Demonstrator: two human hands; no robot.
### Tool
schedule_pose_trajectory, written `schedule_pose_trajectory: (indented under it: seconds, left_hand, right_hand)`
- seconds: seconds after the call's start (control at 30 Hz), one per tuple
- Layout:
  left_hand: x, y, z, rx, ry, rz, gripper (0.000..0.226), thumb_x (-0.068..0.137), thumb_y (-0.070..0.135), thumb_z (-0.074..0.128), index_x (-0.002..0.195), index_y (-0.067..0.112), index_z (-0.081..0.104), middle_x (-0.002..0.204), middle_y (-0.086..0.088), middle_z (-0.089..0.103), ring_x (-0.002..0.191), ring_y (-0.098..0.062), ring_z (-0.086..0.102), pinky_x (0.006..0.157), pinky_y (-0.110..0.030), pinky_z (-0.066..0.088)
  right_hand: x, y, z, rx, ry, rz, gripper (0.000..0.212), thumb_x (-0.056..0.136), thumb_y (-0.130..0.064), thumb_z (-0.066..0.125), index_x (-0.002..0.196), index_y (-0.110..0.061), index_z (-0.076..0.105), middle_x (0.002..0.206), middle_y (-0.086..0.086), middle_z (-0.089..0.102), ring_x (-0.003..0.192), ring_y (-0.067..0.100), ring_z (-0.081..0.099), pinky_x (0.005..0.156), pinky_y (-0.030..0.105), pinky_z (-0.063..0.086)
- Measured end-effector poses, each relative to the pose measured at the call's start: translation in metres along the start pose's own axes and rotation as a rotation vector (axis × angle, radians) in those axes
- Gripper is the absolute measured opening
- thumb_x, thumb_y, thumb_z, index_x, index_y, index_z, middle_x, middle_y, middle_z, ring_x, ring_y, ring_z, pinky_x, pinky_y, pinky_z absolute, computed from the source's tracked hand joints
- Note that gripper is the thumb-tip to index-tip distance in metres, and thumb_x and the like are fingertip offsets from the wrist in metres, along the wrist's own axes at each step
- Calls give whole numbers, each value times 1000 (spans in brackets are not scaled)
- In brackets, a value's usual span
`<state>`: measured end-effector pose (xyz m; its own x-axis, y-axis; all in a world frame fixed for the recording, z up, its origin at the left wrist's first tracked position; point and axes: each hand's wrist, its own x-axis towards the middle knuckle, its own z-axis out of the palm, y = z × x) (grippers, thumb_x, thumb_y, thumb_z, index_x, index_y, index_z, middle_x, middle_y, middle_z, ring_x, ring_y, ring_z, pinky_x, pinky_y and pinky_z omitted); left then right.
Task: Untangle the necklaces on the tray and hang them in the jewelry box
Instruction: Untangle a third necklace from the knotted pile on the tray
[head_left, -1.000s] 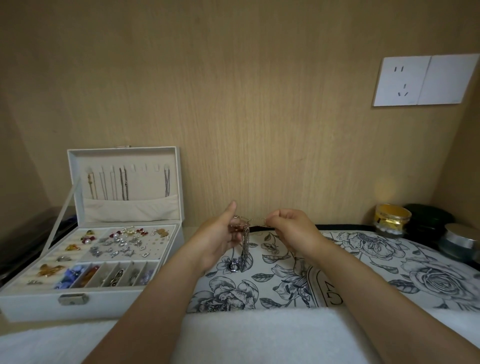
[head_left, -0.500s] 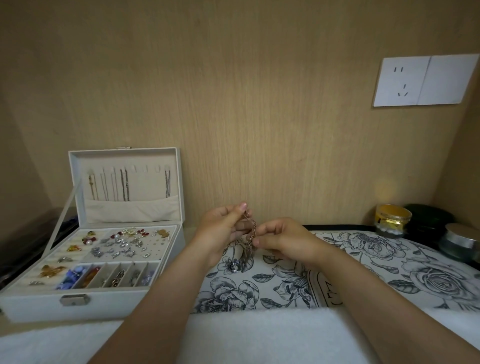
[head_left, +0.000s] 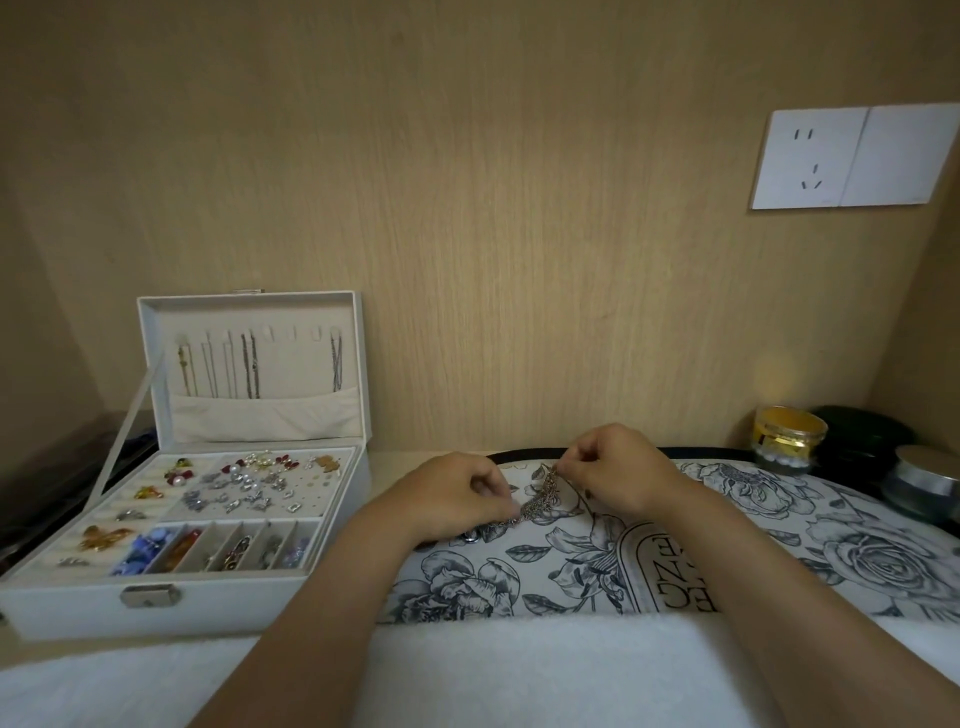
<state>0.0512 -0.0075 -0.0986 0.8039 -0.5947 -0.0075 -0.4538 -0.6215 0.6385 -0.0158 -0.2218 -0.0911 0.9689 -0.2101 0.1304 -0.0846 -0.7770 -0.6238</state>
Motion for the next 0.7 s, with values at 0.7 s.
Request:
schedule_pose_trajectory:
  seconds: [0.7]
  left_hand:
    - [2, 12, 23, 407, 306, 253, 17, 92, 33, 63, 107, 31, 71, 105, 8, 63, 102, -11, 55, 82, -30, 47]
  right_hand:
    - [-1, -3, 11, -288, 23, -189, 17, 86, -31, 71, 102, -33, 75, 105, -11, 64, 101, 10, 58, 90, 30, 49]
